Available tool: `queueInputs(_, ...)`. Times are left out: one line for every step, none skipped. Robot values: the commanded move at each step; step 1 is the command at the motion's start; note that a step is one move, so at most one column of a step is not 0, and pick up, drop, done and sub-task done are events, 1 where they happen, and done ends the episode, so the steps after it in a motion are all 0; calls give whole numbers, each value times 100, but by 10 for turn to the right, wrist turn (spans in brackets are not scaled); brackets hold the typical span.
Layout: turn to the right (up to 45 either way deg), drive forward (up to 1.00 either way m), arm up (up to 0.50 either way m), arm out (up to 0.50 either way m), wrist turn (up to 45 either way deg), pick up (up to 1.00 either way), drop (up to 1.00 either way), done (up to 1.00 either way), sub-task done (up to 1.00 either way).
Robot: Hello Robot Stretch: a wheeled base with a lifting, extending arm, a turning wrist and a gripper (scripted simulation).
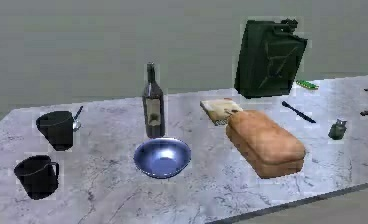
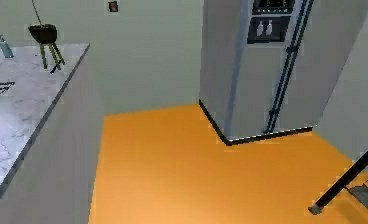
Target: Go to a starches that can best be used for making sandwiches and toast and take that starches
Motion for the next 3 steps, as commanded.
queueInputs(-450,0,0,0,0,0,0,0,0)
queueInputs(-180,0,0,0,0,0,0,0,0)
queueInputs(0,0,50,0,0,0,0,0,0)
